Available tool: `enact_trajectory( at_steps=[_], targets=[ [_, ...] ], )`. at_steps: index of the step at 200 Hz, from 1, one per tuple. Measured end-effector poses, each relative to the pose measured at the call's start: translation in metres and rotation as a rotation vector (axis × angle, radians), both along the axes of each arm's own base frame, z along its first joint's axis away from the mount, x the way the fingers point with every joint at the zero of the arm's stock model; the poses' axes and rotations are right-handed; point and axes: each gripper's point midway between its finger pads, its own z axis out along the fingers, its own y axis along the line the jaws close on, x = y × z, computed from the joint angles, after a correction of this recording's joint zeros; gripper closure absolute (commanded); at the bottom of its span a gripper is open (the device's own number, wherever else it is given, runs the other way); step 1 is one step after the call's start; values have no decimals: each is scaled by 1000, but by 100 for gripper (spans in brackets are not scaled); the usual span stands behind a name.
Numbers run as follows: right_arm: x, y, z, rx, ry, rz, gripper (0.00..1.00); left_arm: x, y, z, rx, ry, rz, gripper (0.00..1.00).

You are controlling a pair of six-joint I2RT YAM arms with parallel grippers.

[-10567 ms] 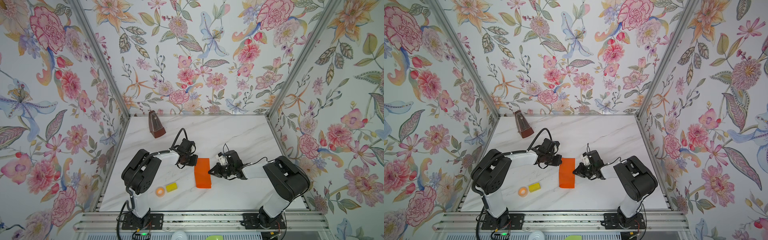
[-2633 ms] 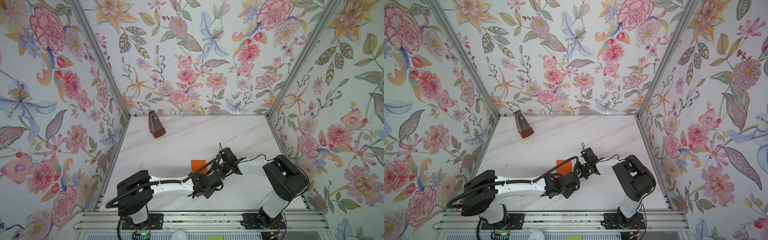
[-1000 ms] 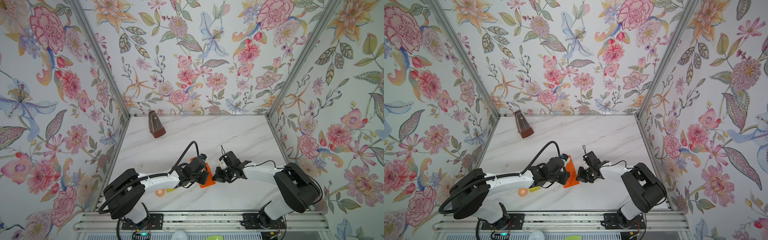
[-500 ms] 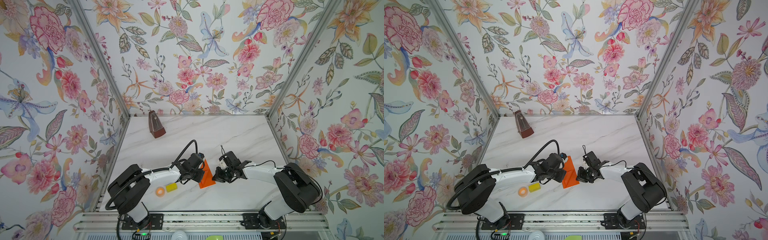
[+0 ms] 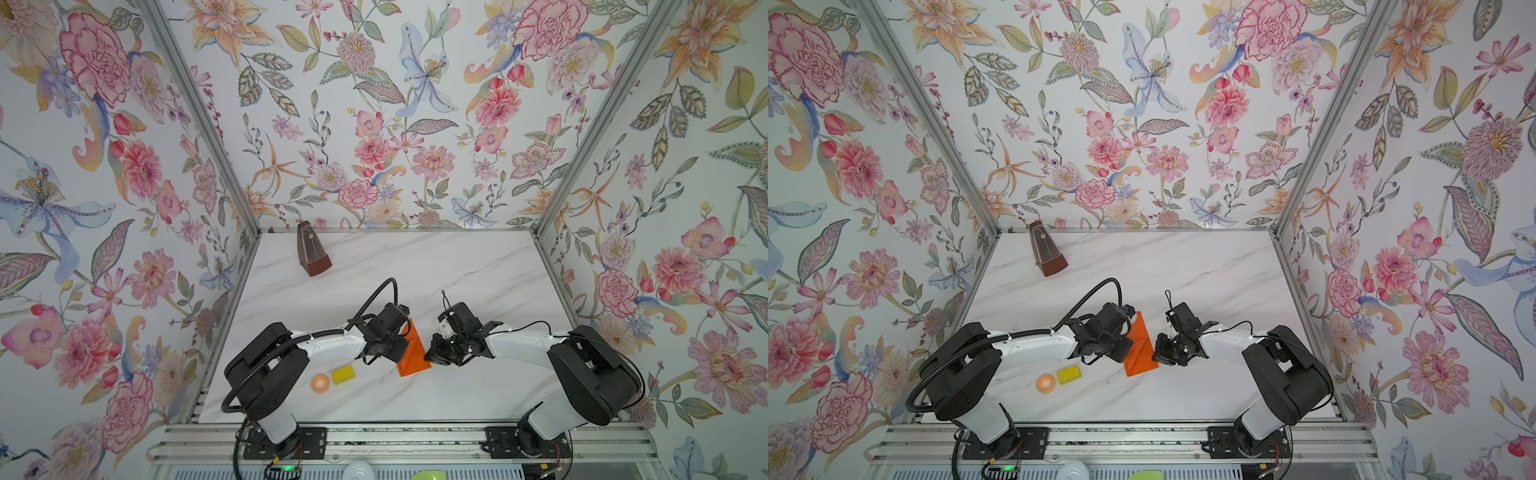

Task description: Fold a paper plane with a square sheet of paper (fold left side to right side)

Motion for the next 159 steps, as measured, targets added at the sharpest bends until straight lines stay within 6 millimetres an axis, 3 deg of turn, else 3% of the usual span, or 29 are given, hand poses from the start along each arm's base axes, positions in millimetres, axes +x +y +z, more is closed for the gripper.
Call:
enact_trajectory(
  at_steps=[159],
  targets=[
    [0,0,0,-2,-3,5,100,5,11,-14,54,12,27,100]
  ],
)
